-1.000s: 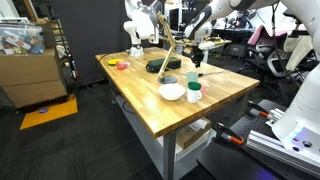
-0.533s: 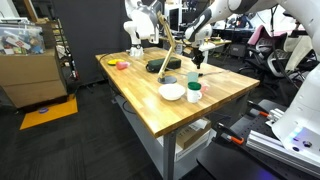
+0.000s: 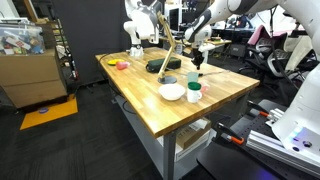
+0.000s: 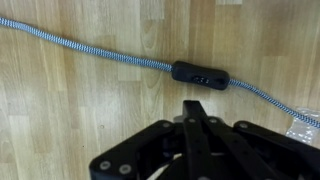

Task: Turn off the desk lamp switch

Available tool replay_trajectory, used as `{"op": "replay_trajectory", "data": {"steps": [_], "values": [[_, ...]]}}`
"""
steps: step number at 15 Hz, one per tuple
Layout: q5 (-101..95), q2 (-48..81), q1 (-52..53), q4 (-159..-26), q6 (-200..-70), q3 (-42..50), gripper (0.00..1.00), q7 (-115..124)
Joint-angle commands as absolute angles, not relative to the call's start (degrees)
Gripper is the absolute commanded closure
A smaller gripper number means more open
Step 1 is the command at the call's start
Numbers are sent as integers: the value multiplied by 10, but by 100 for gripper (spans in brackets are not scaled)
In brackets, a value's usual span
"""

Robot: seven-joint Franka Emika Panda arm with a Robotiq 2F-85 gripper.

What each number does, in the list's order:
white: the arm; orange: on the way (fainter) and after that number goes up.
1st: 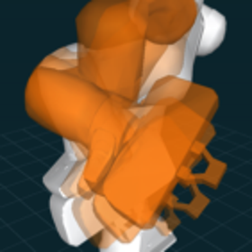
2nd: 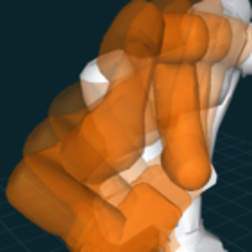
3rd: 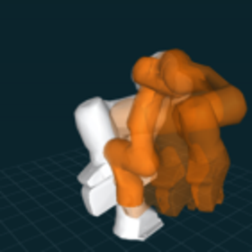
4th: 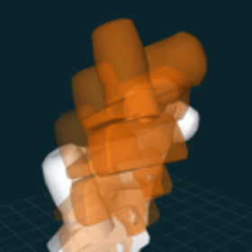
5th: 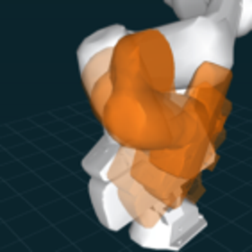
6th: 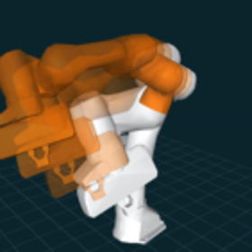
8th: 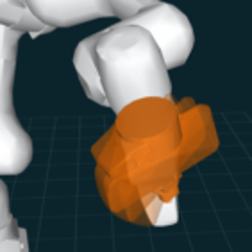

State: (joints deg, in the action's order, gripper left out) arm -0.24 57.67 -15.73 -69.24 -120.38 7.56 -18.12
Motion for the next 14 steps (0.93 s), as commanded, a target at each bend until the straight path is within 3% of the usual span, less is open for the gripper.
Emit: {"op": "replay_trajectory", "data": {"steps": [1, 14], "values": [[-12, 574, -166, -692, -1188, 65, 100, -177], [-10, 579, -167, -712, -1183, 61, 100, -179]]}}
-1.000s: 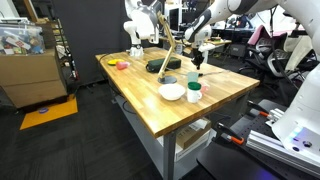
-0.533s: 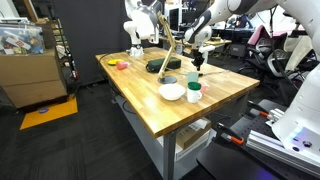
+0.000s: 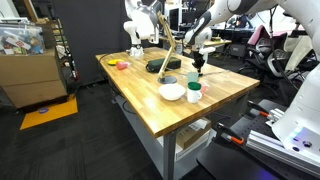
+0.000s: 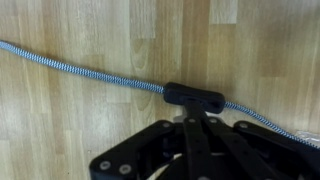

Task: Turn off the desk lamp switch

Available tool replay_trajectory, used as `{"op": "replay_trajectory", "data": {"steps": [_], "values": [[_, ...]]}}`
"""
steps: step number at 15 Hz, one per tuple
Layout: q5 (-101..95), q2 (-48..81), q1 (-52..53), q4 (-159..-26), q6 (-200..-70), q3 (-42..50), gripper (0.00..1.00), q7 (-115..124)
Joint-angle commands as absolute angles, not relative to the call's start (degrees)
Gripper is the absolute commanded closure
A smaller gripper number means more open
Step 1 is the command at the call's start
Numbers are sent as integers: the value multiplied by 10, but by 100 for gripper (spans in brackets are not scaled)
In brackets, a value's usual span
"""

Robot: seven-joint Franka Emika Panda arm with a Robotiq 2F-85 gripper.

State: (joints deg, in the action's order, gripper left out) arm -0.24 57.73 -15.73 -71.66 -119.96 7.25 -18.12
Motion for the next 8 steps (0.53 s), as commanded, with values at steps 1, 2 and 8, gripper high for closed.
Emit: {"op": "replay_trajectory", "data": {"steps": [1, 2, 8], "values": [[-9, 581, -168, -710, -1182, 61, 100, -179], [-8, 582, -168, -708, -1181, 60, 100, -180], [-4, 598, -173, -692, -1178, 57, 100, -180]]}}
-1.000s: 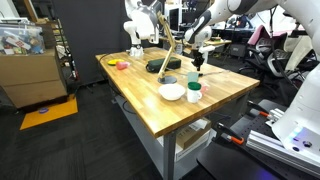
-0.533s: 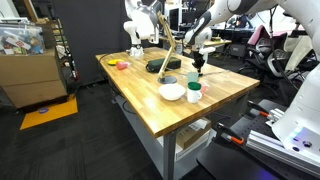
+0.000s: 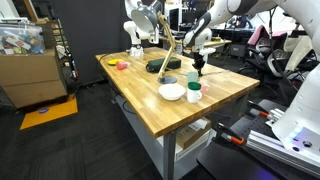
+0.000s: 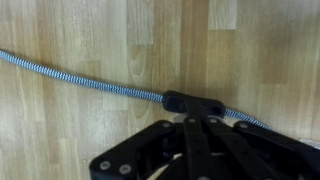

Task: Turn off the desk lamp switch

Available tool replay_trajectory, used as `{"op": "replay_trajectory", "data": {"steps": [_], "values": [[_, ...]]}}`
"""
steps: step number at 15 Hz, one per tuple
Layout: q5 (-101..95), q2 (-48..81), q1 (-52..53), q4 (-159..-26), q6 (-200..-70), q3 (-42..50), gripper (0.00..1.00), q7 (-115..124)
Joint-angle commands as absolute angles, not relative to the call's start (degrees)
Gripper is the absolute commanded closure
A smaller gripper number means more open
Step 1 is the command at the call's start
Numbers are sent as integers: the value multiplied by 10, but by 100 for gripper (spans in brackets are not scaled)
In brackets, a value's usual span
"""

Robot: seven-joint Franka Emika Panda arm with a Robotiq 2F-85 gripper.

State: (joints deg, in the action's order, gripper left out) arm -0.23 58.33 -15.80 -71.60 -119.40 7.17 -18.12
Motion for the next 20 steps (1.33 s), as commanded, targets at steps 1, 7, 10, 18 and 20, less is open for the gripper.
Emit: {"op": "replay_trajectory", "data": {"steps": [1, 7, 10, 18, 20], "values": [[-3, 598, -174, -691, -1179, 57, 100, -180], [10, 593, -183, -712, -1191, 55, 100, -170], [34, 589, -196, -729, -1206, 52, 100, -152], [123, 578, -238, -767, -1242, 43, 100, -126], [142, 570, -246, -784, -1254, 43, 100, -125]]}}
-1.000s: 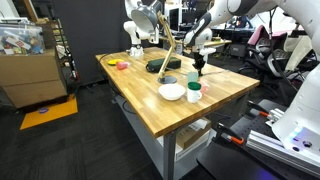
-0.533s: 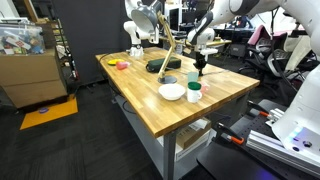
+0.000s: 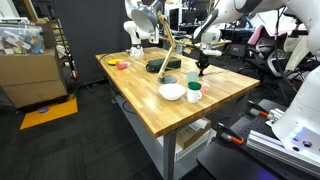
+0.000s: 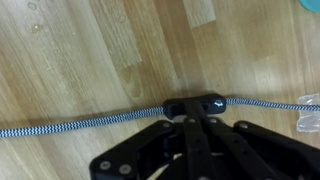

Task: Turn off the desk lamp switch

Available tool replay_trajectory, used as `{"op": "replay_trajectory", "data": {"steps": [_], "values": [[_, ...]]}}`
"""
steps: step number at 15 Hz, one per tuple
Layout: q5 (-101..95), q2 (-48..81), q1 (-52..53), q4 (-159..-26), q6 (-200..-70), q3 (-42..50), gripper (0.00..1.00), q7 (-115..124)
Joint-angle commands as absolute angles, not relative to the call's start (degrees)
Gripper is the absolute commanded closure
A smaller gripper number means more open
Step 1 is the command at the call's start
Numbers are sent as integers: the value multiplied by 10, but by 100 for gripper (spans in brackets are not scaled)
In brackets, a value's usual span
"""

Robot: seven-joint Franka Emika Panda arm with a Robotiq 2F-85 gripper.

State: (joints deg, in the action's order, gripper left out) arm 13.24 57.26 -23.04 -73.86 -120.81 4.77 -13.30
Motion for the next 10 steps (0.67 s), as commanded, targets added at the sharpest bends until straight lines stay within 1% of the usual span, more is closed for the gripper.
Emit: {"op": "replay_trajectory", "data": {"steps": [1, 10], "values": [[153, 565, -249, -794, -1261, 43, 100, -125], [204, 519, -260, -878, -1325, 46, 100, -117]]}}
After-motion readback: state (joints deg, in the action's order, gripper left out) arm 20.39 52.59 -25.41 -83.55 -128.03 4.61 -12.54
